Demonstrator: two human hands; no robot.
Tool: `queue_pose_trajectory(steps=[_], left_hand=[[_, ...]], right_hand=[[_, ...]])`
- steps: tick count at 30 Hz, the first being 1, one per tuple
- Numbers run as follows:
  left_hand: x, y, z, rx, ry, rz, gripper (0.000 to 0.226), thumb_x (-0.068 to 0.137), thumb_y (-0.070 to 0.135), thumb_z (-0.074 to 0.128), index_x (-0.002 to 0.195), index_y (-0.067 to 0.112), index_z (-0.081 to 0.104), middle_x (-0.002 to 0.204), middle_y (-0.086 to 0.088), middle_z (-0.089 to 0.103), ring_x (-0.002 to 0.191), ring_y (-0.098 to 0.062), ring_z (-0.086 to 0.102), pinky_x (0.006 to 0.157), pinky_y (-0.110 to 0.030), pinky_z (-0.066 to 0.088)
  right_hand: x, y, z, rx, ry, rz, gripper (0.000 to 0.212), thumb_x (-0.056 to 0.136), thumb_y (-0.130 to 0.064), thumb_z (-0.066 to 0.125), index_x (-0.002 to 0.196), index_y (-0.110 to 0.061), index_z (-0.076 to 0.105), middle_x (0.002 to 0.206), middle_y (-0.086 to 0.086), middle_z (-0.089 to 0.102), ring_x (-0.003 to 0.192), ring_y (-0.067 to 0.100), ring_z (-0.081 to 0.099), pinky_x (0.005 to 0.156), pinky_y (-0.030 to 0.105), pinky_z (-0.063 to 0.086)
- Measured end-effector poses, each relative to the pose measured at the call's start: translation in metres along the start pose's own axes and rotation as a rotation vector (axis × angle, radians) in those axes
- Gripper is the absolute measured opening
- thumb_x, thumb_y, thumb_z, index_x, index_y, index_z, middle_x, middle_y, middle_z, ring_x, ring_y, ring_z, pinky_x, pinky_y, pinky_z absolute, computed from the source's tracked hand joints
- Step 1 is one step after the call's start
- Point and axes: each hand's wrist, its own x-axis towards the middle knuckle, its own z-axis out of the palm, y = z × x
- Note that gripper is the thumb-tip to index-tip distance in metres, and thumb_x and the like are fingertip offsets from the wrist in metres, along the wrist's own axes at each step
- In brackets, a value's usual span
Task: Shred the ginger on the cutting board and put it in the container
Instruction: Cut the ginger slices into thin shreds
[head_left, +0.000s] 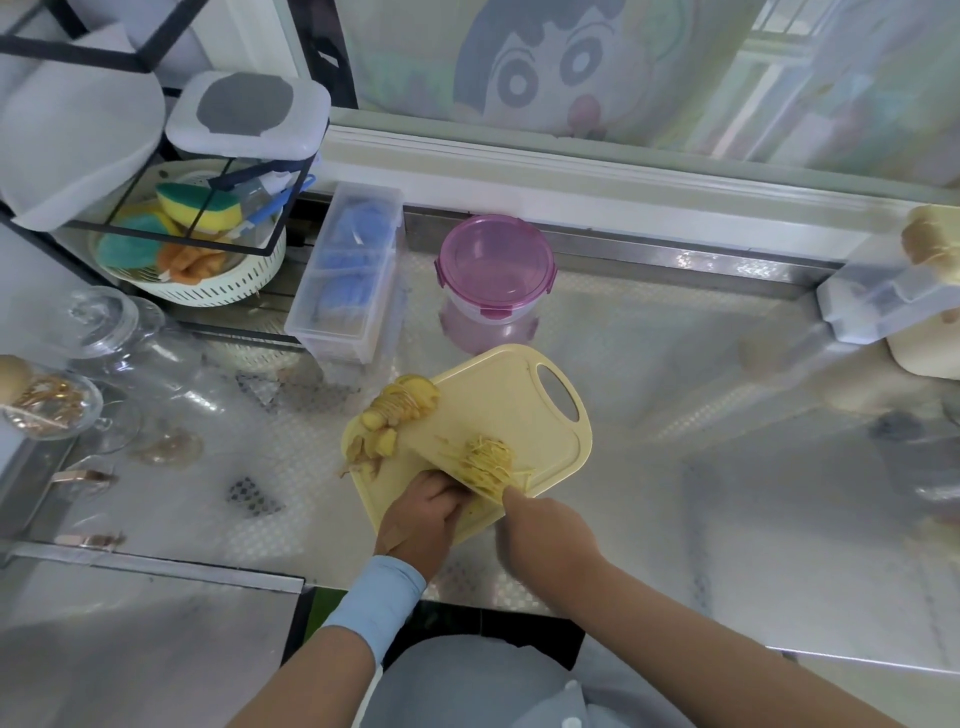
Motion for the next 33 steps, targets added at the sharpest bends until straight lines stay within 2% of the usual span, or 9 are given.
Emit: queue_pose_trajectory(steps=[3, 6, 11, 14, 17, 19, 22, 28, 33], left_hand=[[-0.001, -0.002, 0.002, -0.010, 0.002, -0.002, 0.025, 0.087, 0.023, 0.053, 0.085, 0.011, 0.076, 0.093, -0.001, 0.068, 0.094, -0.014, 0.053, 0.072, -0.020, 0.042], [0.000, -0.004, 0.003, -0.020, -0.011, 0.006, 0.025, 0.087, 0.021, 0.053, 0.086, 0.010, 0.076, 0.092, -0.003, 0.068, 0.094, -0.017, 0.053, 0.075, -0.024, 0.043], [-0.001, -0.007, 0.005, 0.025, -0.007, 0.042, 0.026, 0.088, 0.021, 0.052, 0.084, 0.008, 0.075, 0.092, -0.005, 0.069, 0.094, -0.019, 0.053, 0.076, -0.027, 0.044], [-0.001, -0.006, 0.007, 0.028, 0.016, 0.033, 0.028, 0.087, 0.021, 0.051, 0.083, 0.007, 0.075, 0.091, -0.006, 0.069, 0.095, -0.018, 0.052, 0.078, -0.025, 0.043], [-0.002, -0.003, 0.005, 0.010, 0.023, 0.029, 0.028, 0.088, 0.021, 0.051, 0.084, 0.008, 0.075, 0.093, -0.006, 0.069, 0.096, -0.017, 0.051, 0.081, -0.023, 0.042], [-0.002, -0.002, 0.004, -0.013, 0.021, 0.013, 0.027, 0.088, 0.022, 0.051, 0.085, 0.009, 0.075, 0.094, -0.005, 0.068, 0.096, -0.017, 0.052, 0.081, -0.020, 0.041], [-0.003, -0.001, 0.004, -0.026, 0.027, 0.016, 0.026, 0.089, 0.020, 0.053, 0.087, 0.009, 0.075, 0.094, -0.004, 0.068, 0.094, -0.018, 0.053, 0.078, -0.022, 0.042], [-0.003, -0.001, 0.003, -0.018, 0.032, 0.014, 0.025, 0.088, 0.018, 0.053, 0.091, 0.007, 0.075, 0.095, -0.006, 0.067, 0.096, -0.020, 0.052, 0.079, -0.021, 0.042], [-0.003, -0.003, 0.004, 0.005, 0.054, 0.022, 0.025, 0.086, 0.018, 0.053, 0.083, 0.005, 0.074, 0.091, -0.008, 0.067, 0.094, -0.020, 0.051, 0.078, -0.027, 0.043]], right_hand=[[0.011, -0.011, -0.007, 0.001, -0.025, -0.017, 0.015, 0.090, -0.011, 0.047, 0.101, -0.018, 0.040, 0.081, 0.004, 0.053, 0.069, 0.029, 0.052, 0.057, 0.034, 0.041], [0.011, -0.014, -0.009, 0.006, -0.025, -0.021, 0.017, 0.089, -0.010, 0.047, 0.097, -0.019, 0.035, 0.083, 0.006, 0.058, 0.069, 0.031, 0.056, 0.056, 0.035, 0.045], [0.003, -0.005, -0.006, -0.025, 0.003, -0.035, 0.019, 0.092, -0.011, 0.045, 0.107, -0.020, 0.039, 0.075, 0.001, 0.049, 0.065, 0.026, 0.051, 0.049, 0.032, 0.032], [-0.010, 0.007, 0.001, -0.018, 0.040, -0.018, 0.016, 0.093, -0.018, 0.045, 0.102, -0.023, 0.033, 0.069, 0.000, 0.047, 0.058, 0.022, 0.049, 0.048, 0.033, 0.035], [-0.015, 0.012, 0.006, 0.015, 0.045, 0.029, 0.016, 0.096, -0.022, 0.045, 0.107, -0.025, 0.035, 0.067, 0.000, 0.049, 0.053, 0.020, 0.046, 0.049, 0.033, 0.040], [-0.012, 0.009, 0.007, 0.016, 0.035, 0.022, 0.015, 0.096, -0.020, 0.044, 0.109, -0.023, 0.038, 0.068, -0.001, 0.046, 0.055, 0.020, 0.045, 0.050, 0.031, 0.035], [0.000, 0.001, 0.006, 0.000, 0.016, -0.005, 0.012, 0.094, -0.015, 0.043, 0.105, -0.018, 0.040, 0.074, 0.002, 0.047, 0.063, 0.026, 0.048, 0.054, 0.032, 0.033], [0.004, -0.004, -0.003, 0.004, -0.014, -0.012, 0.010, 0.094, -0.012, 0.045, 0.099, -0.018, 0.039, 0.074, 0.001, 0.045, 0.068, 0.027, 0.050, 0.055, 0.033, 0.035], [-0.012, 0.003, -0.003, -0.005, 0.030, -0.009, 0.016, 0.096, -0.015, 0.044, 0.096, -0.022, 0.029, 0.069, 0.002, 0.046, 0.055, 0.019, 0.042, 0.044, 0.031, 0.025]])
